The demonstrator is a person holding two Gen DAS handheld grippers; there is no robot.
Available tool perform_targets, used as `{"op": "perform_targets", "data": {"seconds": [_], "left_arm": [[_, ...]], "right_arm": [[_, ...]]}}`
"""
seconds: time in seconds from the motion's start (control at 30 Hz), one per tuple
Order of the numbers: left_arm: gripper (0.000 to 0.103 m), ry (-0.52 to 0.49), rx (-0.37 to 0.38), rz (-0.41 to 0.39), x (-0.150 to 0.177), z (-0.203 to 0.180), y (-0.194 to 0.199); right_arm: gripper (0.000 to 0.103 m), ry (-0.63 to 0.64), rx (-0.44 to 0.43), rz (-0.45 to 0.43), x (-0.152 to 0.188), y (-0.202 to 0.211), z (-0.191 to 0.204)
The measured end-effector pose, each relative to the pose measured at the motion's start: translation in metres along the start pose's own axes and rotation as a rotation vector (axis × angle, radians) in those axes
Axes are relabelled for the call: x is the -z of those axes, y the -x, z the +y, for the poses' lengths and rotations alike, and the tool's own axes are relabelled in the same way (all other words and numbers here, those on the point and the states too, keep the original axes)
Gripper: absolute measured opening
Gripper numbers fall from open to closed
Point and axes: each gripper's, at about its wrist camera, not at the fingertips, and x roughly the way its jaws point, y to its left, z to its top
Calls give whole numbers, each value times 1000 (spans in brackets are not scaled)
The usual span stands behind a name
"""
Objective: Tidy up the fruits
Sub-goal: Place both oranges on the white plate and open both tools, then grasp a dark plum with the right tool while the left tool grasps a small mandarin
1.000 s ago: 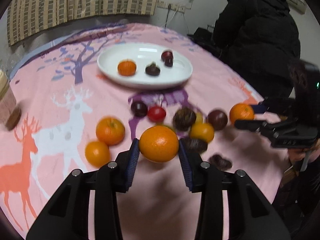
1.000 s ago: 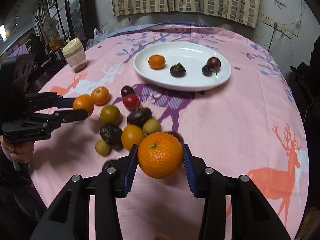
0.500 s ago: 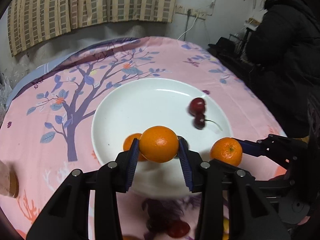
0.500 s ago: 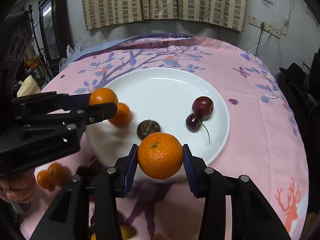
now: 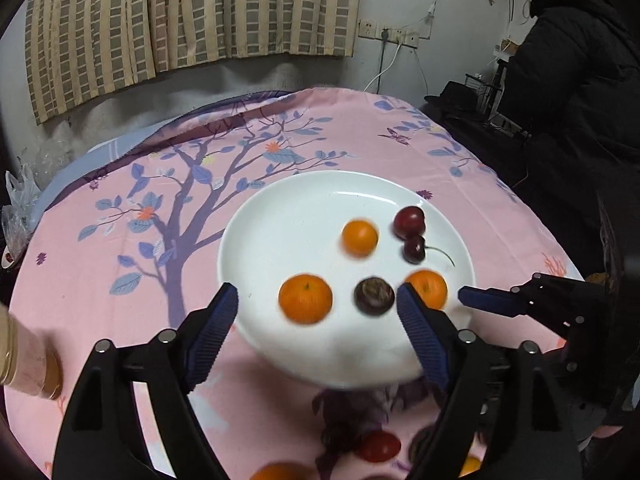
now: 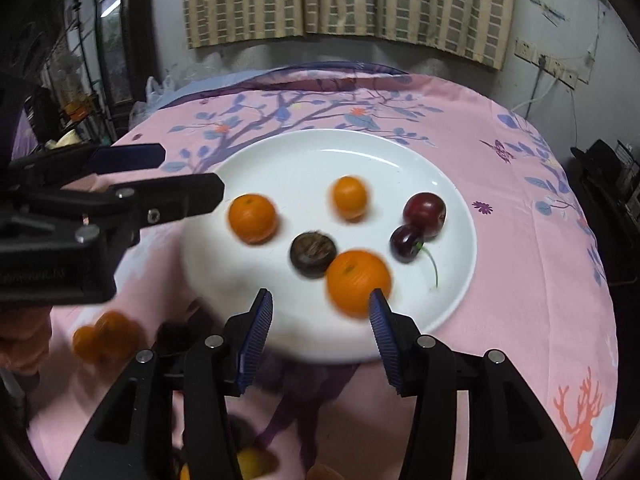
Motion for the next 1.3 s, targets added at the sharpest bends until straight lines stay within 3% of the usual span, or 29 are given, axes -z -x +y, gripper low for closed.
{"op": "perform_targets", "data": {"seconds": [0.2, 0.33, 0.43, 0.53, 0.77, 1.0, 1.17, 1.3], "left_arm": [[85, -9, 1, -19, 56, 8, 49], [86, 23, -1, 8, 97, 14, 63], [86, 59, 22, 44, 120, 17, 68], [86, 69, 19, 59, 137, 15, 74], [86, 61, 13, 50, 154, 13, 91], [86, 70, 19, 54, 157, 13, 93], [86, 73, 8, 66, 163, 18, 88], [84, 91, 0, 84, 167, 28, 80]], "right_arm": [[51, 28, -21, 24, 52, 39, 8], [51, 36, -16, 67, 80, 48, 11], [52, 55, -39, 92, 90, 45, 17], [54, 59, 4, 97, 91, 41, 19], [54, 29, 17, 120, 93, 32, 7], [41, 27, 37, 143, 97, 20, 1], [40, -2, 6, 145, 96, 21, -7], [40, -36, -32, 75, 79, 36, -5]]}}
